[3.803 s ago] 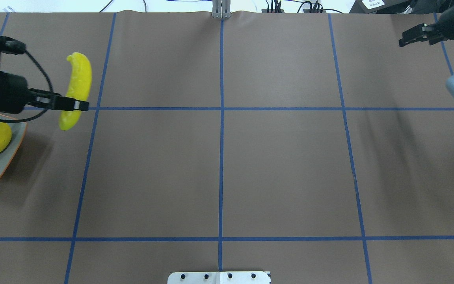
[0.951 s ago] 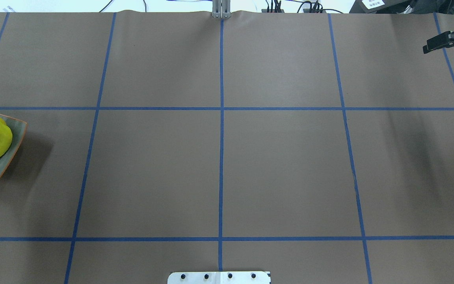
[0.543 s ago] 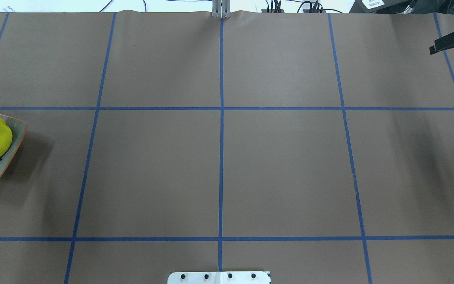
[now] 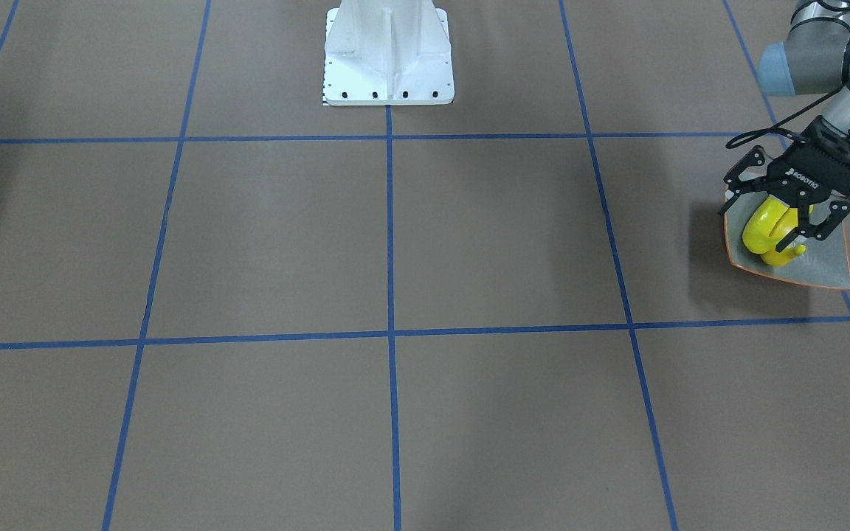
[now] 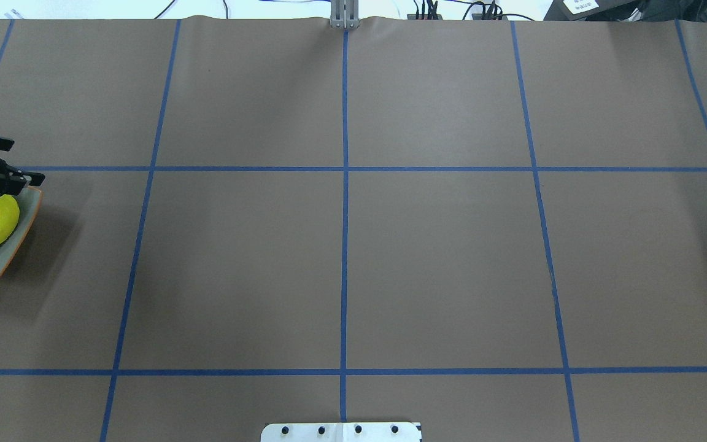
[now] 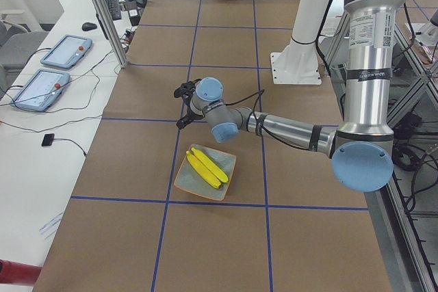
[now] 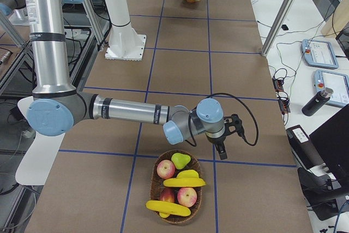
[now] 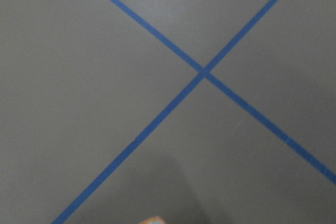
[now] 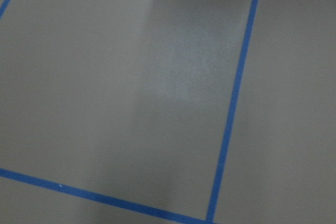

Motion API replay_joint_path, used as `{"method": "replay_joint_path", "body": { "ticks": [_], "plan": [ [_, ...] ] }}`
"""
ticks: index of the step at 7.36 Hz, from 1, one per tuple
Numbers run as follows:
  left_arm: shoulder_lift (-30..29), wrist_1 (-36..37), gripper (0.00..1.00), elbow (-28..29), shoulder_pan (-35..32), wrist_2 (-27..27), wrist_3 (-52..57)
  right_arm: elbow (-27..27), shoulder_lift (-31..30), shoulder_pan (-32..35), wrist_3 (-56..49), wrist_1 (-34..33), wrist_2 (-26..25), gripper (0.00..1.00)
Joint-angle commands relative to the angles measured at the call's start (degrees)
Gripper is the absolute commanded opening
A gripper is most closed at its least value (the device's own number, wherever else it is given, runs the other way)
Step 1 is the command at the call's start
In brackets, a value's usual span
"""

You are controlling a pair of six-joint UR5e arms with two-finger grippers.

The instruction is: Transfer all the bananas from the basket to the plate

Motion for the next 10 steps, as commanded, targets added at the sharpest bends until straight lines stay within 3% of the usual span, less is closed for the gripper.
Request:
{"method": "replay_joint_path", "body": {
  "ticks": [1, 4, 6, 10],
  "plan": [
    [-0.61, 0.05, 1.0, 0.14, -0.04, 0.0, -0.38, -1.47, -4.18, 2.86, -4.53, 0.01, -0.03, 1.0],
    [-0.52, -0.04, 1.0, 0.05, -0.04, -0.08, -0.38, -2.87, -4.9, 3.58, 0.09, 0.45, 0.06, 0.95],
    [-0.44, -0.04, 1.0, 0.05, -0.13, -0.08, -0.38, -6.81, -4.81, 3.58, 1.35, 4.73, -0.12, 0.93],
    [-0.44, -0.04, 1.0, 0.31, -0.04, -0.08, -0.38, -9.56, -4.72, 2.79, 6.53, 9.15, -0.3, 0.83]
  ]
}}
